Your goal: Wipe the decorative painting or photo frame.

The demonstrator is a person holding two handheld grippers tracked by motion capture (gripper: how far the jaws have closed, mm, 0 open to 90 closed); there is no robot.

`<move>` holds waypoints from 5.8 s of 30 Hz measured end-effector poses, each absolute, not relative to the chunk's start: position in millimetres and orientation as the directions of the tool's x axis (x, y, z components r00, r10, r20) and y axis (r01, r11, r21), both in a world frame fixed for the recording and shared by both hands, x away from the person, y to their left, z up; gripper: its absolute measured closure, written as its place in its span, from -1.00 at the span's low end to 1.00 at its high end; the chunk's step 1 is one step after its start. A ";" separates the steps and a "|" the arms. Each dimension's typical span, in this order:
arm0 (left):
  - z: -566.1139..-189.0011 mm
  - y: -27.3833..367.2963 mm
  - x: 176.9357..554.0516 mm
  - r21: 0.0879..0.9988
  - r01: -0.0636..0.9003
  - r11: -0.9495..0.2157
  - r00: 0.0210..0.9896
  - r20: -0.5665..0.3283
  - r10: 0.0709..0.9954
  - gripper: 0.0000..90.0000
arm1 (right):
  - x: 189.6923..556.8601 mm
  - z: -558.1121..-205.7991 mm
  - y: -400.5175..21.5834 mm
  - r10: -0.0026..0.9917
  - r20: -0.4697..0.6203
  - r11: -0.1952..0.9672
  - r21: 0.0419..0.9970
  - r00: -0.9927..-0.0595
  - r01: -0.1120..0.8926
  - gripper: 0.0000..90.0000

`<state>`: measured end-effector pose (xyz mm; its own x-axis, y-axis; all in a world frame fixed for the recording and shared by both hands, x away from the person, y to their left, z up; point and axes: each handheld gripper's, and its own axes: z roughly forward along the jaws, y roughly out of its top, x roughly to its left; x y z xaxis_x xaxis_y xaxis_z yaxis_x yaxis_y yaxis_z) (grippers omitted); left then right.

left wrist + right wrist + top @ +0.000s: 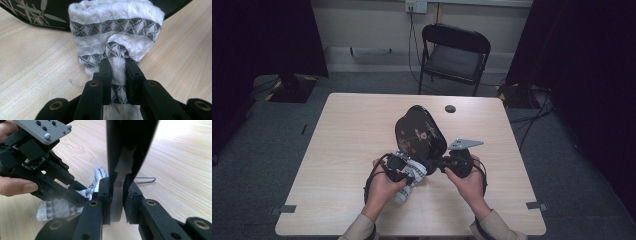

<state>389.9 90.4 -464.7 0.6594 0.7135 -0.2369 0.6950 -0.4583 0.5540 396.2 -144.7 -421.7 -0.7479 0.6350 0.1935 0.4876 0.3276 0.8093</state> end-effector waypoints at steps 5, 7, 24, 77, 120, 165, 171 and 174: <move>-461.8 93.6 389.1 0.559 0.699 -0.446 0.655 -0.249 0.713 0.73 | 395.8 -422.4 -145.8 0.631 0.208 0.323 0.805 -0.747 0.497 0.72; -458.1 95.5 388.5 0.565 0.697 -0.442 0.656 -0.252 0.712 0.73 | 395.5 -423.2 -147.0 0.630 0.219 0.319 0.802 -0.746 0.505 0.70; -369.1 101.7 389.8 0.725 0.575 -0.380 0.711 -0.212 0.670 0.73 | 385.6 -419.1 -160.3 0.642 0.234 0.305 0.796 -0.730 0.523 0.72; -447.2 74.4 384.7 0.587 0.624 -0.515 0.731 -0.206 0.650 0.72 | 388.2 -419.4 -163.0 0.630 0.236 0.311 0.796 -0.740 0.519 0.74; -340.4 60.5 385.9 0.743 0.479 -0.467 0.801 -0.153 0.579 0.72 | 387.8 -418.0 -174.5 0.629 0.232 0.328 0.786 -0.742 0.524 0.75; -448.8 66.6 376.9 0.589 0.601 -0.540 0.764 -0.227 0.603 0.72 | 392.3 -421.9 -175.0 0.652 0.211 0.336 0.781 -0.729 0.526 0.77; -459.1 68.7 374.8 0.571 0.610 -0.550 0.761 -0.226 0.608 0.72 | 392.7 -422.8 -174.6 0.650 0.212 0.337 0.780 -0.729 0.527 0.76; -463.5 69.5 373.8 0.572 0.608 -0.551 0.761 -0.224 0.608 0.72 | 392.8 -422.6 -175.2 0.653 0.213 0.334 0.781 -0.727 0.528 0.76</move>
